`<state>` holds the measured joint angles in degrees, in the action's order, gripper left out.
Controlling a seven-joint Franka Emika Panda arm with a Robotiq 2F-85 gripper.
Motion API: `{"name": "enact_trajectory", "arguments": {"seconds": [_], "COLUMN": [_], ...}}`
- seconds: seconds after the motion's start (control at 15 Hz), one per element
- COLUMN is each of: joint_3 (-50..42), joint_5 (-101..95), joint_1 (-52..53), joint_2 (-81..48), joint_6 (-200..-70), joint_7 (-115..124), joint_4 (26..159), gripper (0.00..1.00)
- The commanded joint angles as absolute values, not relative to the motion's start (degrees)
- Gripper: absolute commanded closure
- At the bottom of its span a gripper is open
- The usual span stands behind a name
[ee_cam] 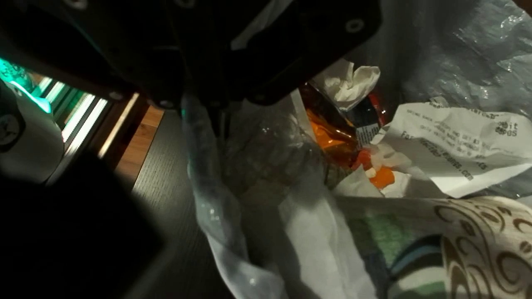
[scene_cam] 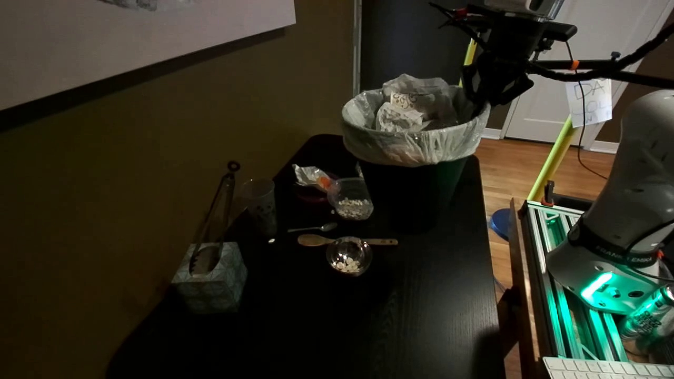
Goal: Move the bin to the left
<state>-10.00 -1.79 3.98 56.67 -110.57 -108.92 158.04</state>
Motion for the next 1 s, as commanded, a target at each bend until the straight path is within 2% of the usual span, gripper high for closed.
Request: {"name": "enact_trajectory", "arguments": {"seconds": [0.0, 0.47, 0.93], "joint_3": [-7.92, -1.27, -0.79], "joint_5": [3.41, 12.03, 23.03], "joint_1": [13.77, 28.22, 36.38], "joint_2": [54.20, 42.60, 25.83], "joint_6": [-112.80, -126.35, -141.26], "joint_7": [-110.40, -111.09, -112.92], "joint_4": [157.92, 156.85, 153.06], "gripper": [0.99, 0.99, 0.99]}}
